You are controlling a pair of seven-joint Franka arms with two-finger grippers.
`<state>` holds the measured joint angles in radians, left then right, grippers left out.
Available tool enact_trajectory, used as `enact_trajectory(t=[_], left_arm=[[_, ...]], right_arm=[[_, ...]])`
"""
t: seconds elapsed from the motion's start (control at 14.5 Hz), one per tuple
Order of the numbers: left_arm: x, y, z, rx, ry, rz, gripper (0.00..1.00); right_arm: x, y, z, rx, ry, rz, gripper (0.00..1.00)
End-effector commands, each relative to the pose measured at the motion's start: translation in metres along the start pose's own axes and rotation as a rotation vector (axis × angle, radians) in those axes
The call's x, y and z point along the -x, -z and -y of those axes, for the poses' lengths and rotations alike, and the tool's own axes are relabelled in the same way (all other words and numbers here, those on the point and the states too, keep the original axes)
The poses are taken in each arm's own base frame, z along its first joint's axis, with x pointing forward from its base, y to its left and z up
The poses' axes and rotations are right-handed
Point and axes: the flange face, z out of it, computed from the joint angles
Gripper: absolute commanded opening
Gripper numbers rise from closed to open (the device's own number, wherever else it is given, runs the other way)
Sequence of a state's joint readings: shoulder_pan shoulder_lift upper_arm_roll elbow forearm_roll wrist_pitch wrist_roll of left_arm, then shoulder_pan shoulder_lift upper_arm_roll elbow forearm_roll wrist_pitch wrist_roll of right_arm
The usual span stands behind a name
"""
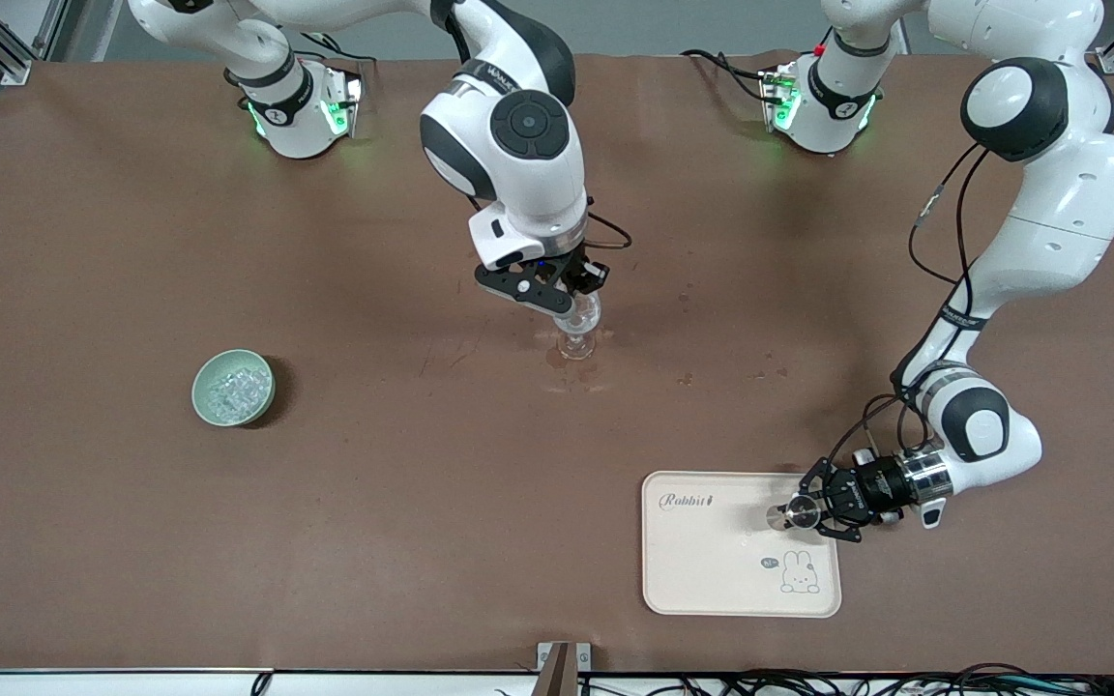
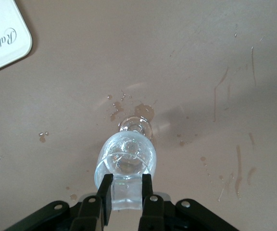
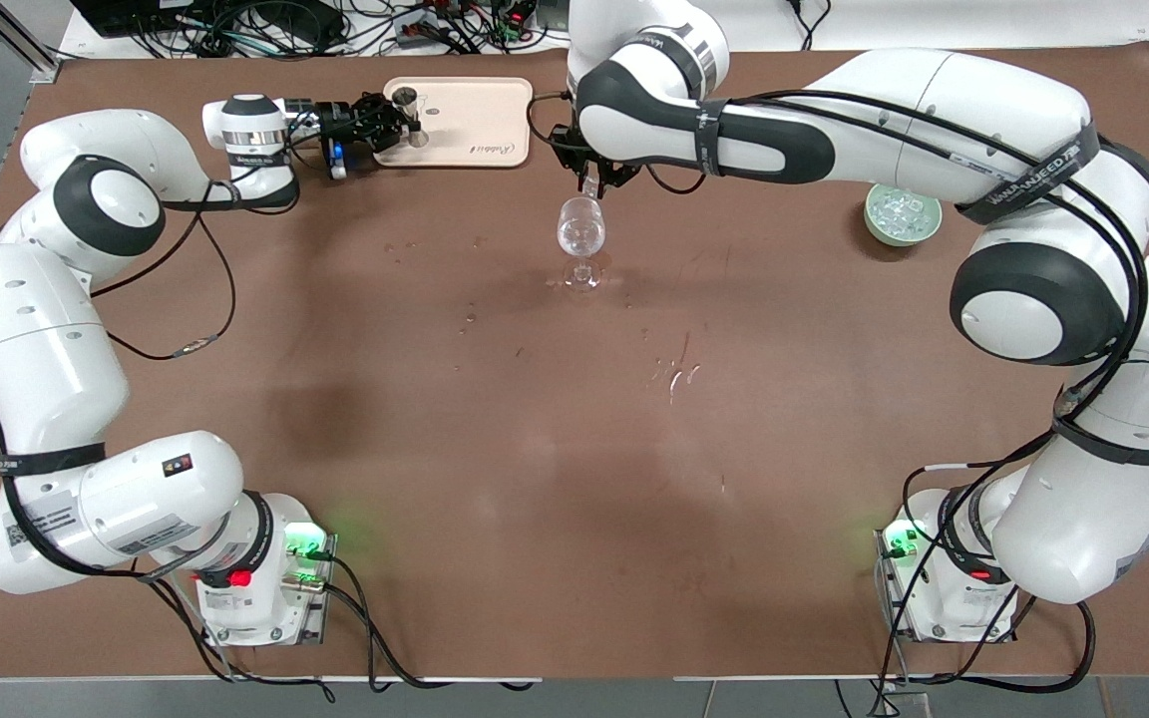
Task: Pour wine and add ice with both arms
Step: 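Set the jigger on the tray with the left gripper while the right gripper lowers ice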
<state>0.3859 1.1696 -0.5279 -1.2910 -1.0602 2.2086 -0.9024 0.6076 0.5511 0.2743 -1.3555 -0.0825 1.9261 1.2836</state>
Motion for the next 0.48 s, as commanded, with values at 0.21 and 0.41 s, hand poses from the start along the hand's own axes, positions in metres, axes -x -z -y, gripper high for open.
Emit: enact_trajectory(t=[0.21, 0.41], left_arm=[[0.019, 0.014, -0.013, 0.025, -0.045, -0.019, 1.00], [0.049, 0.041, -0.017, -0.065, -0.164, -0.115, 1.00]], right_arm=[[0.005, -0.014, 0.010, 0.001, -0.003, -0.007, 0.07], [0.005, -0.015, 0.012, -0.012, 0.000, -0.008, 0.09]])
